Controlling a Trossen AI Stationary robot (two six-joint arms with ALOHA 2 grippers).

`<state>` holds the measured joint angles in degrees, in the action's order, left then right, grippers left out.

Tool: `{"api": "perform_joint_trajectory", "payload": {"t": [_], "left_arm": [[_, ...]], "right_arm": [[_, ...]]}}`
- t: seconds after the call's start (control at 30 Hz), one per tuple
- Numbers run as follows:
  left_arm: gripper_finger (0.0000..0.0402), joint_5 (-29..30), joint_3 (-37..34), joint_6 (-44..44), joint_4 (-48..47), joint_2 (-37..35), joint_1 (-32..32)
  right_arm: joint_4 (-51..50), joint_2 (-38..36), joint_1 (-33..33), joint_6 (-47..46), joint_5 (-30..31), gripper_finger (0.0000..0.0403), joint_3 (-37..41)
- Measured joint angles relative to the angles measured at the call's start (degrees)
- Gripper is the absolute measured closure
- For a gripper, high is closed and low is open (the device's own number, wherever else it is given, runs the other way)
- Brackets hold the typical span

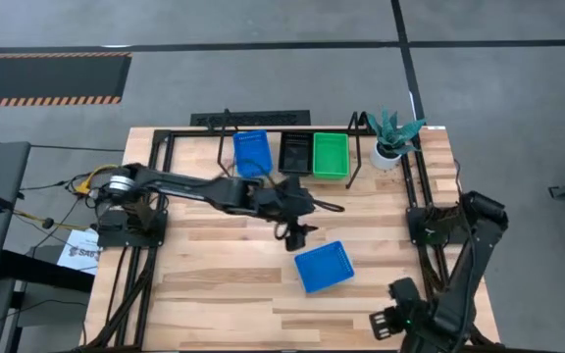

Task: Stack baskets on shelf by color
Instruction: Stack the blue bin on top of the other blue bin on the shelf

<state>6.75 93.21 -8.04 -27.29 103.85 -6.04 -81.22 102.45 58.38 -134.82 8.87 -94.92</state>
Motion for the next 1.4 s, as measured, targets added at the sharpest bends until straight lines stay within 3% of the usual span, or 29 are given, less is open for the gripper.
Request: {"api": "perform_joint_trajectory", "payload": {"t": [0.1, 0.3, 0.43, 0.57, 0.67, 0.87, 1.07, 1.23, 1.4], "left_arm": [[0.0141, -3.29, 0.46, -1.83, -2.27, 3.57, 0.24], [0.0141, -17.93, 1.03, -6.5, -7.68, 3.51, 0.89], [0.0141, -20.01, 1.01, -7.59, -10.99, -0.35, 0.92], [0.0141, -18.24, 1.03, -8.53, -12.78, -5.07, 0.83], [0.0141, -15.53, 1.03, -10.32, -13.33, -8.48, 0.72], [0.0141, -10.14, 1.03, -10.22, -14.98, -13.29, 0.22], [0.0141, -3.4, 1.03, -8.36, -17.71, -14.2, 0.28], [0.0141, 0.46, 1.03, -6.23, -21.27, -12.3, 0.36], [0.0141, 3.87, -2.58, -11.33, -24.72, -10.31, 0.93]], "right_arm": [[0.96, -0.03, -0.53, 0.09, -1.64, 0.0244, 2.11], [4.72, 0.14, -5.59, 3.11, -0.87, 0.0244, 11.4], [13.12, 0.14, -11.03, 11.24, -0.68, 0.0244, 17.92], [23.06, 0.14, -16.97, 20.68, 0.61, 0.0244, 24.93], [24.81, 0.14, -22.05, 26.32, 3.79, 0.0244, 28.94], [29.67, 0.14, -33.1, 48.05, 18.31, 0.0244, 29.91], [45.51, 0.12, -40.62, 74.76, 16.1, 0.0244, 26.83], [38.86, -0.42, -39.91, 77.57, 15.05, 0.0244, 21.24], [21.04, -0.52, -34.21, 68.05, 14.34, 0.0244, 15.65]]}}
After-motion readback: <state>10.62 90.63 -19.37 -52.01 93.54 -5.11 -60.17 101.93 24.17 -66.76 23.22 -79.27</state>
